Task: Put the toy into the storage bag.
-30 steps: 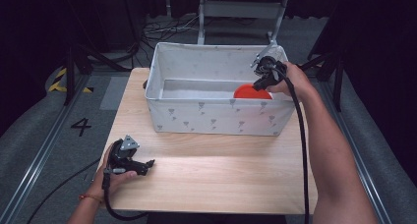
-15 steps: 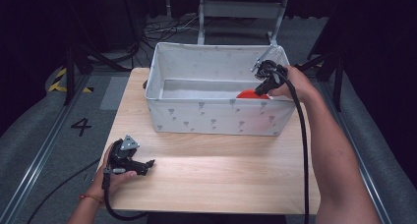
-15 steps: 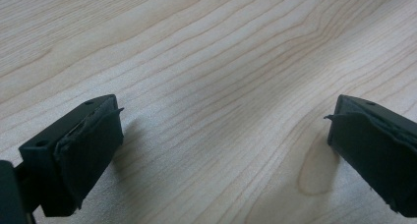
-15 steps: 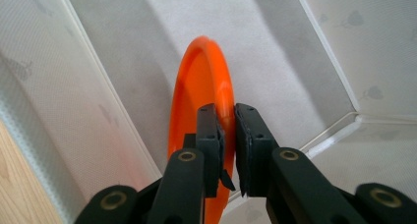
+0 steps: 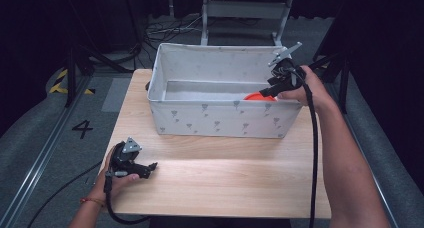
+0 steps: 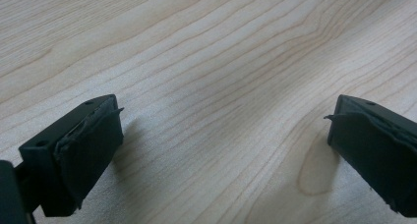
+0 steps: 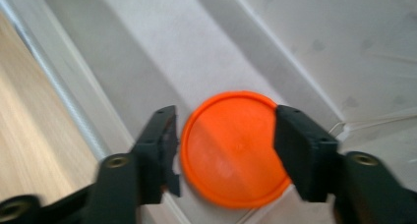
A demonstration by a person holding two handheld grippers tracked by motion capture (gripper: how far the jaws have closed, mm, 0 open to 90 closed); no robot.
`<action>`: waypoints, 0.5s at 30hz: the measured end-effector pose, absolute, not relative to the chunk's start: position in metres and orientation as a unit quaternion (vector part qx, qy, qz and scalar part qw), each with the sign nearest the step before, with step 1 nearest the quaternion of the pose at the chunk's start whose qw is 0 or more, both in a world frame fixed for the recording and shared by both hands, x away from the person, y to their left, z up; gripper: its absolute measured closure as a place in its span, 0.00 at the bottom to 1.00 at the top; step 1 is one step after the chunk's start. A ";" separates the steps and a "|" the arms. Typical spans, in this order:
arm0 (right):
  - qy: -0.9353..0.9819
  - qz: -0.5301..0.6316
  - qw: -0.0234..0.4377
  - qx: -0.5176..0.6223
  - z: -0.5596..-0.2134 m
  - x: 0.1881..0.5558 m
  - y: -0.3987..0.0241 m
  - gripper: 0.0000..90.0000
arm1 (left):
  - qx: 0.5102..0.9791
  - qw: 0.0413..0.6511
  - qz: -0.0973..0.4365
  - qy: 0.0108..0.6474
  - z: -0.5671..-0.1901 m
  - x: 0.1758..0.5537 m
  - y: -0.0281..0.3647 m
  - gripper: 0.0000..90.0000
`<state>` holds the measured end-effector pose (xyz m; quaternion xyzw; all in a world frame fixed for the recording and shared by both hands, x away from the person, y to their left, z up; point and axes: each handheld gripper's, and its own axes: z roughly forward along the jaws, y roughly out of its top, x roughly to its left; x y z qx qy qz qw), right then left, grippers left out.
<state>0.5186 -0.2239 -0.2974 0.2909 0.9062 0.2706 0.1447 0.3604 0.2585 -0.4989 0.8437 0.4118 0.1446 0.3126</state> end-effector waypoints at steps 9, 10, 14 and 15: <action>0.862 0.348 0.186 0.318 -0.284 0.484 -0.237 0.28 | 0.844 0.312 0.144 0.412 -0.499 0.360 0.259 0.01; 0.860 0.352 0.190 0.316 -0.284 0.482 -0.238 0.27 | 0.844 0.312 0.144 0.412 -0.499 0.360 0.259 0.01; 0.856 0.355 0.206 0.313 -0.284 0.471 -0.242 0.23 | 0.844 0.313 0.144 0.412 -0.499 0.360 0.259 0.01; 0.854 0.354 0.215 0.314 -0.284 0.468 -0.243 0.23 | 0.844 0.313 0.144 0.412 -0.499 0.360 0.259 0.01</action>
